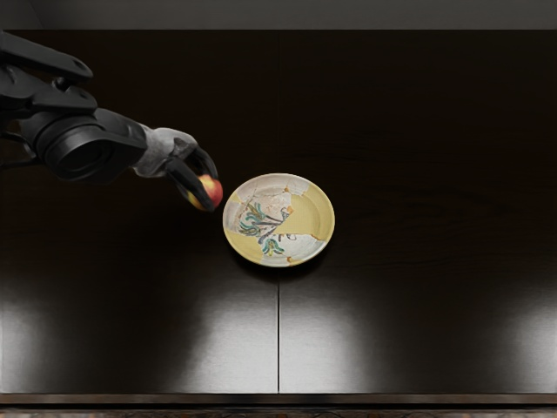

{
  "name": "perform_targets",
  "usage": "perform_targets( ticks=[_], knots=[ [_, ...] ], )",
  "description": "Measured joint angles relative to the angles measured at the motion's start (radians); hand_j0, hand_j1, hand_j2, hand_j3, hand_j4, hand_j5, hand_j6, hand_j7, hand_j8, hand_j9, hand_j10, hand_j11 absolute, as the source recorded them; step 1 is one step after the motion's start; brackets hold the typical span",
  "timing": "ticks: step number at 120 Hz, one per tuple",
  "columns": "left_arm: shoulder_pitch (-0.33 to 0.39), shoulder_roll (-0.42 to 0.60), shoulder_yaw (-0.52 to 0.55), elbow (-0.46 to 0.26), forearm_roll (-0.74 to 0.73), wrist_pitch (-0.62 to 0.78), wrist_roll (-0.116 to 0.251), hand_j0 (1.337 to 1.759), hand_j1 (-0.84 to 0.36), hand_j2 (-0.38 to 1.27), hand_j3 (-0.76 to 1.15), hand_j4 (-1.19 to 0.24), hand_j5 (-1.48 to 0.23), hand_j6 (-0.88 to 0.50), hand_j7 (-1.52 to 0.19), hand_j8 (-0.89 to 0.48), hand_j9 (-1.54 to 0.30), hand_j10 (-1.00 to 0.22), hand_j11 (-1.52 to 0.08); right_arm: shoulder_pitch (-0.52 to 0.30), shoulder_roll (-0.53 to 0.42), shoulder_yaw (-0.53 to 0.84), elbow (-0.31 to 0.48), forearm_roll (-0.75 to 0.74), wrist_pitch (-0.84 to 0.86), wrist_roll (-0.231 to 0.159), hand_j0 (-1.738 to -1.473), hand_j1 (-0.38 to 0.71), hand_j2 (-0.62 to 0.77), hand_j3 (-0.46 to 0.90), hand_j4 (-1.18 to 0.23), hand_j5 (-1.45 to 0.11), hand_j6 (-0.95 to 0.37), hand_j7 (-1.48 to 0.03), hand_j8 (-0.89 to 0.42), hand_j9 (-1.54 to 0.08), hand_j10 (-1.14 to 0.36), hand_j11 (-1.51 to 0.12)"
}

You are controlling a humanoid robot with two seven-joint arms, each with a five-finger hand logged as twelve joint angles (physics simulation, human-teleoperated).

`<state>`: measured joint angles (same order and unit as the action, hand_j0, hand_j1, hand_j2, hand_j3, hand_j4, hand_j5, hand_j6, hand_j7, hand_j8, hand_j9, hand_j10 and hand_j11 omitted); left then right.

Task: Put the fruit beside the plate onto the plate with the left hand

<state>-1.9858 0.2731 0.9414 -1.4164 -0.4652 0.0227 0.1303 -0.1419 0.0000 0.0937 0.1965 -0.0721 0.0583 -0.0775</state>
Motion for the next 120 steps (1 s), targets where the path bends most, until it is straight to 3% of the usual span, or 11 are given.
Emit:
perform_targets(
  ticks=[29,38,58,72,86,96,110,120],
  knots=[
    [0.036,-0.039,-0.151,0.023,0.077,0.000,0.029,1.655,-0.37,0.54,0.00,-0.82,-1.25,-0.34,-1.16,-0.36,-1.15,-0.74,-1.14,0.000,0.000,0.000,0.000,0.000,0.000,0.000,-1.658,-0.33,0.00,0.00,-0.02,-0.02,-0.02,-0.02,-0.02,-0.02,-0.02,-0.02],
    [0.102,-0.092,-0.169,0.061,0.091,0.006,0.031,1.654,-0.43,0.72,0.00,-0.82,-1.25,-0.34,-1.17,-0.36,-1.15,-0.76,-1.15,0.000,0.000,0.000,0.000,0.000,0.000,0.000,-1.658,-0.33,0.00,0.00,-0.02,-0.02,-0.02,-0.02,-0.02,-0.02,-0.02,-0.02],
    [0.119,-0.098,-0.195,0.113,0.108,0.014,0.033,1.655,-0.49,0.85,0.00,-0.82,-1.21,-0.40,-1.16,-0.38,-1.12,-0.82,-1.12,0.000,0.000,0.000,0.000,0.000,0.000,0.000,-1.658,-0.33,0.00,0.00,-0.02,-0.02,-0.02,-0.02,-0.02,-0.02,-0.02,-0.02],
    [0.119,-0.098,-0.201,0.132,0.111,0.019,0.031,1.656,-0.15,0.48,0.00,-0.49,-0.71,-0.24,-0.68,-0.23,-0.66,-0.50,-0.66,0.000,0.000,0.000,0.000,0.000,0.000,0.000,-1.658,-0.33,0.00,0.00,-0.02,-0.02,-0.02,-0.02,-0.02,-0.02,-0.02,-0.02],
    [0.121,-0.097,-0.205,0.136,0.112,0.016,0.030,1.657,0.06,0.27,0.00,-0.28,-0.40,-0.14,-0.39,-0.13,-0.38,-0.28,-0.38,0.000,0.000,0.000,0.000,0.000,0.000,0.000,-1.658,-0.33,0.00,0.00,-0.02,-0.02,-0.02,-0.02,-0.02,-0.02,-0.02,-0.02],
    [0.106,0.013,-0.201,0.114,0.110,-0.029,0.032,1.657,0.16,0.18,0.00,-0.18,-0.27,-0.09,-0.26,-0.09,-0.25,-0.19,-0.25,0.000,0.000,0.000,0.000,0.000,0.000,0.000,-1.658,-0.33,0.00,0.00,-0.02,-0.02,-0.02,-0.02,-0.02,-0.02,-0.02,-0.02],
    [0.056,0.246,-0.113,0.086,0.109,-0.374,0.078,1.658,0.24,0.10,0.00,-0.11,-0.16,-0.06,-0.15,-0.05,-0.14,-0.11,-0.14,0.000,0.000,0.000,0.000,0.000,0.000,0.000,-1.658,-0.33,0.00,0.00,-0.02,-0.02,-0.02,-0.02,-0.02,-0.02,-0.02,-0.02],
    [0.036,0.387,-0.017,0.077,0.110,-0.517,0.093,1.658,0.27,0.07,0.00,-0.07,-0.10,-0.04,-0.10,-0.04,-0.10,-0.07,-0.10,0.000,0.000,0.000,0.000,0.000,0.000,0.000,-1.658,-0.33,0.00,0.00,-0.02,-0.02,-0.02,-0.02,-0.02,-0.02,-0.02,-0.02]
  ],
)
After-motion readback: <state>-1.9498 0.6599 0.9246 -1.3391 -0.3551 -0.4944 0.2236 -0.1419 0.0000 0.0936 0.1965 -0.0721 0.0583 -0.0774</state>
